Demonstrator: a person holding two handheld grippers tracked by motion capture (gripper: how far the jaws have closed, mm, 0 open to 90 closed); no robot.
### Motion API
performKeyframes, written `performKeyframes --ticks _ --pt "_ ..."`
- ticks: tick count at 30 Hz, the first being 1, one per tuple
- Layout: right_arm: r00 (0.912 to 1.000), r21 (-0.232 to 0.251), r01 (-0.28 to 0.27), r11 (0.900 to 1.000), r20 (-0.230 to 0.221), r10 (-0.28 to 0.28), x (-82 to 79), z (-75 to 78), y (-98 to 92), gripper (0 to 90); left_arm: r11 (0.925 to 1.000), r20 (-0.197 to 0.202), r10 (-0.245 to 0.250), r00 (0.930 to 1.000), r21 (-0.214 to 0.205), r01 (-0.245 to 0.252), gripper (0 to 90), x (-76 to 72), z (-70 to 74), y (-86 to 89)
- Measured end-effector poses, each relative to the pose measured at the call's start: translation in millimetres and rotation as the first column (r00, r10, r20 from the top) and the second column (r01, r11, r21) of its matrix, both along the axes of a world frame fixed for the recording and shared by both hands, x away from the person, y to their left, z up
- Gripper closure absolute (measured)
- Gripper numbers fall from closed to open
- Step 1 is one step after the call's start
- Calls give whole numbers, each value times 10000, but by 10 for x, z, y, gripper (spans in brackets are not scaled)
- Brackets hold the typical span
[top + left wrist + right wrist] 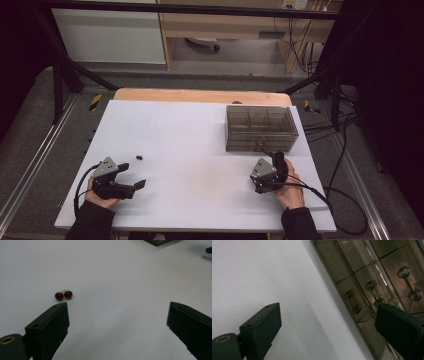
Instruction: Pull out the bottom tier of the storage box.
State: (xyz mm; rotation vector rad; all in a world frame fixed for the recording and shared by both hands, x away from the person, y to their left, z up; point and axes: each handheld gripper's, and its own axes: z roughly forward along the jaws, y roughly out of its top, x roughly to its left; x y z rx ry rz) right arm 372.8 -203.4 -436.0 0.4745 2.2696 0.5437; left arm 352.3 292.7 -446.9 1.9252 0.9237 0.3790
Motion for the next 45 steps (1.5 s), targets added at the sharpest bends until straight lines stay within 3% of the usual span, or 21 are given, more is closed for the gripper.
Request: performKeyframes --ticks 12,20,28,45 --pt "9942 -1253 -47 9921 1059 181 59 -78 41 167 10000 14 24 10000 22 -24 40 0 -1 5" --pt "9887 -1904 -29 9817 1466 313 89 -121 59 260 10000 5 47 10000 11 -47 41 2 -4 8" --pt "9794 -2236 -1 9747 1969 453 112 -158 81 334 10000 5 56 10000 21 -56 42 4 -5 8" --pt "9630 -2891 38 9573 2590 744 138 -272 156 430 10000 6 52 10000 63 -52 44 8 -7 8"
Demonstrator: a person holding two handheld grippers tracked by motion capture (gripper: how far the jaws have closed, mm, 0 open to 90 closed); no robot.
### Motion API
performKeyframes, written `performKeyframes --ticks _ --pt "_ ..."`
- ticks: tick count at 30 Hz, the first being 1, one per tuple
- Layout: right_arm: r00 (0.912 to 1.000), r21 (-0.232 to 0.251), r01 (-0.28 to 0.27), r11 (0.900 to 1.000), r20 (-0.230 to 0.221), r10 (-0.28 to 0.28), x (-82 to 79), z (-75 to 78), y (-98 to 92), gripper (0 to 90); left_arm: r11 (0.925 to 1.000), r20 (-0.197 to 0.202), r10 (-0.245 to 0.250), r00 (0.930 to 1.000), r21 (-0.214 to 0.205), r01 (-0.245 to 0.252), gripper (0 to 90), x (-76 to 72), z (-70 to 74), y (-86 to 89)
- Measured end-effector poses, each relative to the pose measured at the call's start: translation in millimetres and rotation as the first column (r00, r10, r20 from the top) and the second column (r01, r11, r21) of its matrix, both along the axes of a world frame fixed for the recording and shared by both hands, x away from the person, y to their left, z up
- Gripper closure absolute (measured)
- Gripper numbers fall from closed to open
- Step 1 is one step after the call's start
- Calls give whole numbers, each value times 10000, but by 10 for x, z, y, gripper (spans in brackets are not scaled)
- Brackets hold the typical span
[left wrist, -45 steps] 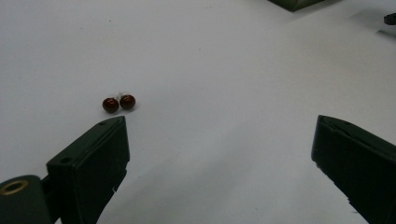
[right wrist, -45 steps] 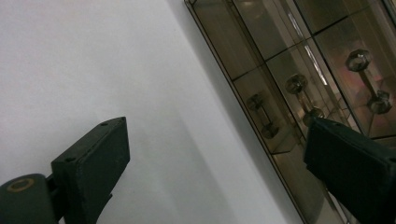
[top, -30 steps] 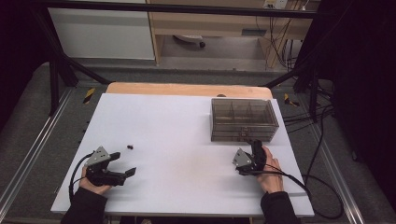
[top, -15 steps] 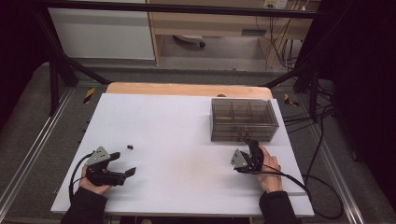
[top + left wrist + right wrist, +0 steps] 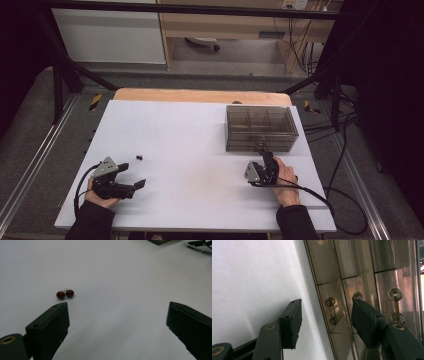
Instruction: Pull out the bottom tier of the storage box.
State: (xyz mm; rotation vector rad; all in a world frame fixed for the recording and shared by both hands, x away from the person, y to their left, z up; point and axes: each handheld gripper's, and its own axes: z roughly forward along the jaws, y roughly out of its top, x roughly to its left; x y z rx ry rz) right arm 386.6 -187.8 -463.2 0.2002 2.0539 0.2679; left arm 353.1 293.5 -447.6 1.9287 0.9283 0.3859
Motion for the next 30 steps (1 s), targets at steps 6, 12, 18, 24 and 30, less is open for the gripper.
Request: performKeyframes --ticks 6,12,18,24,30 --pt "9997 -239 -86 9997 225 91 9 -44 22 468 10000 8 19 10000 17 -19 44 1 0 1" --pt "9989 -425 -79 9991 458 98 20 -77 34 489 10000 0 13 10000 33 -13 44 2 -1 -1" --pt "9964 -665 25 9978 851 32 30 -110 45 534 10000 10 22 10000 23 -22 44 2 0 1" --pt "9948 -849 137 9963 1013 -50 53 -151 53 559 10000 6 18 10000 38 -18 45 3 0 -1" --pt "9925 -1189 101 9929 1223 45 73 -180 69 600 10000 4 9 10000 35 -9 45 4 0 0"
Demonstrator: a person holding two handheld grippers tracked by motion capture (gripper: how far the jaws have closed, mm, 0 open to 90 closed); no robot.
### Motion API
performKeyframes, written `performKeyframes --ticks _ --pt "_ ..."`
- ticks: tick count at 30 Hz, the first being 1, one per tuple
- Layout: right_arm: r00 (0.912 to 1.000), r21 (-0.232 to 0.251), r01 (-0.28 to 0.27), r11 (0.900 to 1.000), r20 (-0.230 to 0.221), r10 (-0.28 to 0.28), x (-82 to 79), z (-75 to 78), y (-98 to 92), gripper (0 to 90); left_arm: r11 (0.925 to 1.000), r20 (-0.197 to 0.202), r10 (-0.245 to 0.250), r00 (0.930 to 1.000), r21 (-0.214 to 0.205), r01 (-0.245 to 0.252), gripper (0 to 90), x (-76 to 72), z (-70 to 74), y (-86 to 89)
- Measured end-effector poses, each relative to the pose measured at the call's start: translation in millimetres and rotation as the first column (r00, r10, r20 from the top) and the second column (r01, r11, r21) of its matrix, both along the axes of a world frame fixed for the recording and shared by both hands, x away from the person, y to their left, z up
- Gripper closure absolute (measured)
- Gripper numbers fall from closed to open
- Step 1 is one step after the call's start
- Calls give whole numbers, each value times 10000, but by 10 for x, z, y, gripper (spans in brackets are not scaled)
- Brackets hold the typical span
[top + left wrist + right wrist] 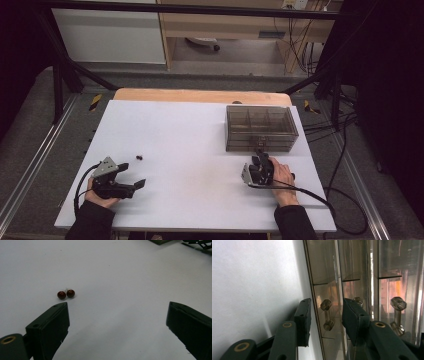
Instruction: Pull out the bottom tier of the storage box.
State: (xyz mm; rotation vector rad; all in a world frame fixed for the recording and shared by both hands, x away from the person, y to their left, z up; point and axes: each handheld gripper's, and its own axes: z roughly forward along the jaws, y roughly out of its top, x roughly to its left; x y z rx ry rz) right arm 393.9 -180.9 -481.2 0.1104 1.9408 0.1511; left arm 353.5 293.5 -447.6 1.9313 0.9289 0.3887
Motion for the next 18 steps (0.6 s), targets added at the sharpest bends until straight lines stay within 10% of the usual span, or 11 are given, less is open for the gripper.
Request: performKeyframes --ticks 18 --pt "9982 -355 123 9993 584 -102 58 -102 24 684 10000 -9 10 10000 21 -10 47 0 -2 -3"
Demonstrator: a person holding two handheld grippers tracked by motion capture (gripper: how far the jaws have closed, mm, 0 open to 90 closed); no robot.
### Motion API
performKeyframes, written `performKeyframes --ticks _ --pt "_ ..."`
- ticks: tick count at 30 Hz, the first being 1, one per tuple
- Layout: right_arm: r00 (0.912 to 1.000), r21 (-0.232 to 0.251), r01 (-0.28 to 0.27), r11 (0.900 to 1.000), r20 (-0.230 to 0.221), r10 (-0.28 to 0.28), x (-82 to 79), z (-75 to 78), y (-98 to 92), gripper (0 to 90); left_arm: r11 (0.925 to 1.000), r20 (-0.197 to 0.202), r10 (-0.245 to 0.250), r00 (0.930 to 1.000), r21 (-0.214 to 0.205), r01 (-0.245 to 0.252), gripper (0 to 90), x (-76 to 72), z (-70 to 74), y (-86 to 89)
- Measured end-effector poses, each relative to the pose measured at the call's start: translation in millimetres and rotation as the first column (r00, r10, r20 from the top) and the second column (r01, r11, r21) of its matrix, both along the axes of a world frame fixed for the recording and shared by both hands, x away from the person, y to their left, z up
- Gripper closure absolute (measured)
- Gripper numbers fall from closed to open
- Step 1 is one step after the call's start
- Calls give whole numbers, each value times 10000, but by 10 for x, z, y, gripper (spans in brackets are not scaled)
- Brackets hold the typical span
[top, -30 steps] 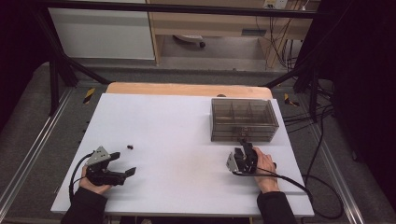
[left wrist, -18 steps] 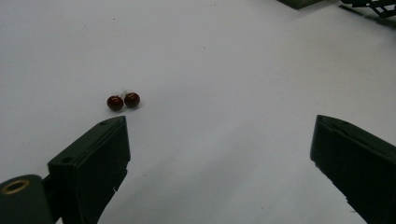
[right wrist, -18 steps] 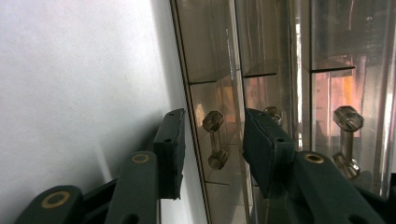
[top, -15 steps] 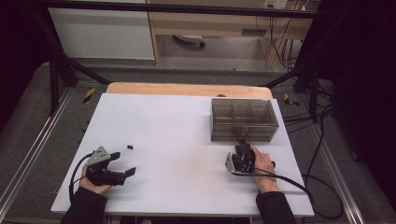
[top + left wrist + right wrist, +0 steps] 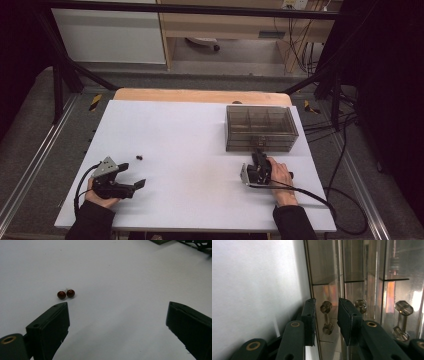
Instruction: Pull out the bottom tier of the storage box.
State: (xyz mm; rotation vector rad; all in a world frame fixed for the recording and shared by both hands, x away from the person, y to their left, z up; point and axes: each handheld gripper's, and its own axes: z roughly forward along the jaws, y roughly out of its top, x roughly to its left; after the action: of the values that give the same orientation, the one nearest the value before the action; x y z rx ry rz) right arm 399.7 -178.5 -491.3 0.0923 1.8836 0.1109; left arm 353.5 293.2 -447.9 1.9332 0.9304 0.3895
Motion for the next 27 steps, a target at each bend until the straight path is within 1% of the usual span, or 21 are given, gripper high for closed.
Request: performKeyframes --ticks 4,5,8,10,13,20,23,27 --pt "9997 -26 93 10000 218 -92 8 -25 6 713 10000 1 10 10000 -10 -10 47 0 0 0" --pt "9996 -118 26 9999 287 -23 17 -35 8 720 10000 1 10 10000 -9 -10 47 0 0 1" --pt "9995 -167 176 9997 257 -172 23 -65 8 738 10000 6 9 10000 -2 -9 47 -1 1 0" --pt "9995 -228 175 9996 283 -168 30 -76 7 753 10000 5 6 10000 -3 -6 47 -1 1 0" --pt "9990 -278 154 9995 429 -142 33 -81 11 783 10000 -2 9 10000 -4 -9 47 1 -1 0" --pt "9978 -434 197 9989 633 -169 31 -116 15 790 10000 9 13 10000 7 -13 47 -1 0 -1" --pt "9970 -627 162 9979 771 -113 28 -131 16 793 10000 12 12 10000 17 -12 48 -2 0 -3" --pt "9969 -694 186 9974 778 -132 27 -131 19 798 10000 16 6 10000 30 -6 48 -1 0 -3"
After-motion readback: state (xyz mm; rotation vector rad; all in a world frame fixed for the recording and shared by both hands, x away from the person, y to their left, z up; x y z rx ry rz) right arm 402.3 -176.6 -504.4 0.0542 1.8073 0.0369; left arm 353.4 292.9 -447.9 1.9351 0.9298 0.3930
